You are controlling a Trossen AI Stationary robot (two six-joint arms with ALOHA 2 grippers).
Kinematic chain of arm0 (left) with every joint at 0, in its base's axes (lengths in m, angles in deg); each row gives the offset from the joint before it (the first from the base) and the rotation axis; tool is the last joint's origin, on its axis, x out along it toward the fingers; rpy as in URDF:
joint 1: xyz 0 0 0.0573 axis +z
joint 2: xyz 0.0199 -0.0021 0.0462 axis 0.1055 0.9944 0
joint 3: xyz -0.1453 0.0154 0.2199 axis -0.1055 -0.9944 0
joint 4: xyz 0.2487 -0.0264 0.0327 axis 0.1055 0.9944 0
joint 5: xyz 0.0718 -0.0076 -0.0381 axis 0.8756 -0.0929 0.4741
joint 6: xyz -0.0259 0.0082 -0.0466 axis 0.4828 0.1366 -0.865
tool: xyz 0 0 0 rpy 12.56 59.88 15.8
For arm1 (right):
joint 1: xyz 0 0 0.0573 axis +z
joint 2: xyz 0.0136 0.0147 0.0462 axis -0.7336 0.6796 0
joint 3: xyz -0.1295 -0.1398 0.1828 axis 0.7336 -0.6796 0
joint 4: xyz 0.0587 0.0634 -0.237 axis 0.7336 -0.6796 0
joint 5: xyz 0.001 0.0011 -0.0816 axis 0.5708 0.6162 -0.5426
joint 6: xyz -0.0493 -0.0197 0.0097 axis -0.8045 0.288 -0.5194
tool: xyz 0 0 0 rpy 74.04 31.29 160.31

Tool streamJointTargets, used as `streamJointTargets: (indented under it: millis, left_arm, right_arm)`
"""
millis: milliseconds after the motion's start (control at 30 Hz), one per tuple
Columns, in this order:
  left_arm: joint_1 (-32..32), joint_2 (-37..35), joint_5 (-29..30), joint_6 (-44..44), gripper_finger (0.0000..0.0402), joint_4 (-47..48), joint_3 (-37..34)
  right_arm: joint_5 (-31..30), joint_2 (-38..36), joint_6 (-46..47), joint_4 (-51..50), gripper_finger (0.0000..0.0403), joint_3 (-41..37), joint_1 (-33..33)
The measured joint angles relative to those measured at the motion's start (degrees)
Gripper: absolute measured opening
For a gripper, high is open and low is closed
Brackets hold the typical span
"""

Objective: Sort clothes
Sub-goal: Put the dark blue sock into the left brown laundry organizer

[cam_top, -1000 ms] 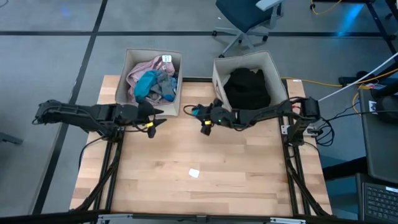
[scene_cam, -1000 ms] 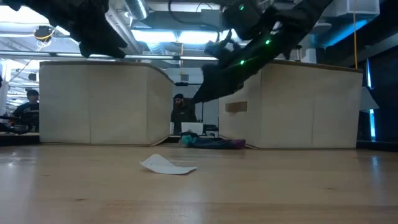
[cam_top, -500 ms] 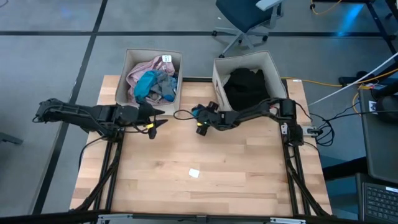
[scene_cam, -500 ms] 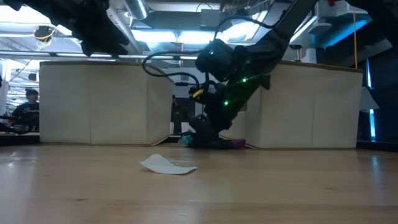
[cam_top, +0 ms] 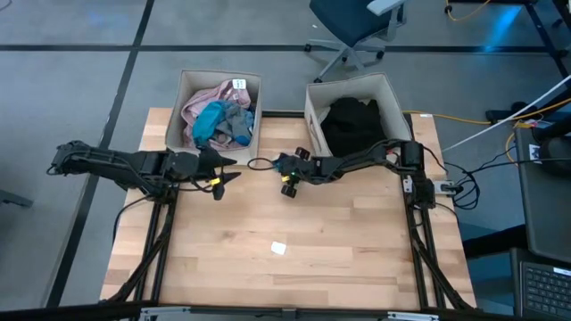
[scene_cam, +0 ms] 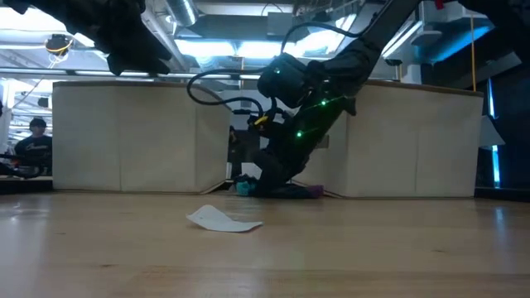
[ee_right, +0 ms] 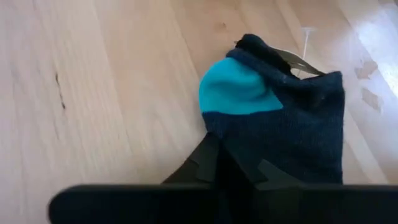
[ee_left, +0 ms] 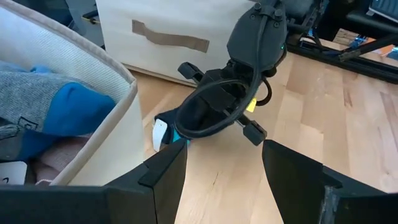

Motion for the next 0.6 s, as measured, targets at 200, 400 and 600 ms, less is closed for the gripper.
streamJointTargets:
  millis: [200, 400, 600]
  left_arm:
    - [-1.3, 0.0, 0.0, -0.6, 0.0200, -0.3, 0.0]
    - [-4.5, 1.4, 0.0, 2.0, 0.0200, -4.3, 0.0]
    - [-6.5, 7.1, -0.1, 6.0, 0.0200, -9.8, 0.0]
  right_arm:
    - [2.1, -1.9, -2.9, -0.6, 0.0006, -0.3, 2.6]
    - [5.3, -9.6, -6.8, 0.0, 0.0005, -0.4, 6.9]
    - [6.6, -15.4, -8.1, 2.5, 0.0006, -0.3, 9.2]
